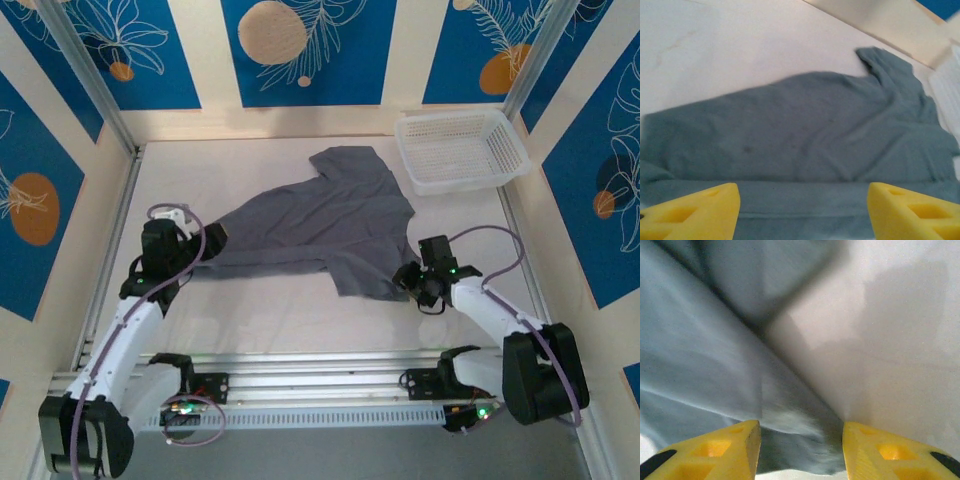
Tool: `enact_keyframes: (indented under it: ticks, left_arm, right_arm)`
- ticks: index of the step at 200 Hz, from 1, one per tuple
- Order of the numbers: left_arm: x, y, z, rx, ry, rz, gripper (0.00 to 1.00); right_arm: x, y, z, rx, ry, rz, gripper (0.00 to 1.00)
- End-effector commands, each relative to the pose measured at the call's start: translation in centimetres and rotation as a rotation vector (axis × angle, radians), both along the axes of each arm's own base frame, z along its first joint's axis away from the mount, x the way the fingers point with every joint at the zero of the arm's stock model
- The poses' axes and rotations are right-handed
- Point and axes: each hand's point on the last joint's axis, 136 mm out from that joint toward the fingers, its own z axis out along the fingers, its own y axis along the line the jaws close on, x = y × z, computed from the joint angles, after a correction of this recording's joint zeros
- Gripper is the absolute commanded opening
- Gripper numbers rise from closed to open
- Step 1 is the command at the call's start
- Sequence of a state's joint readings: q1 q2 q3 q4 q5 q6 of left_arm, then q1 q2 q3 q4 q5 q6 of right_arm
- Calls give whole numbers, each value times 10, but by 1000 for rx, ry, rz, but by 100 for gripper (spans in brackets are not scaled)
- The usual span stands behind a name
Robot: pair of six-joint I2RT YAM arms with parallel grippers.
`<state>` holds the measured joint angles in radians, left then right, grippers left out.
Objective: Fold the inside-out t-shirt
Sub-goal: Smooth out the T-shirt at the center of the table.
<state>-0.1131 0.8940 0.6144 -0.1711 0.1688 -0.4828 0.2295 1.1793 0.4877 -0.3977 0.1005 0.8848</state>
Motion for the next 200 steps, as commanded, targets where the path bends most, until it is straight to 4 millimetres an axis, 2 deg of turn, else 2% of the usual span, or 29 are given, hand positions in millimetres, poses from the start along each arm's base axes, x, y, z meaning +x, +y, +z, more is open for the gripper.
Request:
enact_keyframes:
  ticks: [1, 11, 32, 56, 65, 73, 84, 96, 109, 116, 119, 127, 137, 155, 164, 172, 180, 186, 193, 196, 200]
  left_arm:
    - [-13, -17, -3, 26, 16, -125, 71]
    - [-14, -16, -5, 30, 21, -120, 72]
    - [-16, -16, -7, 29, 29, -117, 74]
    - [-22, -13, -13, 33, 49, -106, 76]
    - [-23, -13, -14, 35, 55, -103, 76]
    - [-21, -14, -14, 32, 50, -105, 78]
    - [-18, -16, -13, 24, 51, -110, 82]
    - [-10, -18, -14, 20, 64, -118, 84]
    - [0, -22, -18, 20, 89, -126, 86]
    - [6, -21, -20, 24, 105, -121, 86]
    - [8, -21, -22, 29, 115, -118, 87]
    - [14, -20, -25, 39, 136, -112, 87]
    - [21, -18, -32, 52, 167, -98, 87]
    - [33, -14, -43, 72, 208, -72, 86]
    - [41, -10, -51, 87, 234, -36, 79]
    - [50, -7, -58, 98, 259, -13, 68]
    - [60, -7, -65, 97, 279, -5, 48]
    - [68, -10, -70, 89, 288, -12, 26]
    - [79, -14, -75, 72, 285, -17, 5]
    - [83, -15, -76, 67, 283, -11, 0]
    - [88, -14, -81, 63, 288, 2, 0]
  right_arm:
    - [6, 12, 0, 27, 7, 25, 41]
    - [13, 21, 3, 54, -4, 41, 32]
    - [31, 38, 17, 90, -36, 68, 0]
    - [57, 75, 55, 197, -117, 136, 0]
    - [72, 89, 72, 268, -144, 145, 0]
    - [89, 94, 85, 291, -162, 131, 0]
    - [119, 91, 96, 277, -184, 97, 0]
    - [156, 78, 105, 245, -207, 36, 0]
    - [195, 54, 106, 197, -236, -45, 0]
    - [208, 39, 101, 158, -227, -95, 0]
    - [214, 33, 99, 142, -225, -112, 3]
    - [226, 22, 98, 112, -233, -130, 20]
    - [230, 18, 96, 102, -213, -125, 39]
    - [217, 31, 99, 108, -201, -48, 47]
    - [208, 42, 98, 107, -219, -6, 48]
    - [198, 52, 93, 107, -233, 24, 46]
    - [189, 62, 82, 104, -226, 40, 40]
    - [182, 69, 73, 103, -213, 51, 33]
    - [176, 76, 61, 100, -188, 62, 25]
    - [174, 78, 55, 97, -176, 63, 21]
    - [171, 80, 48, 92, -158, 64, 17]
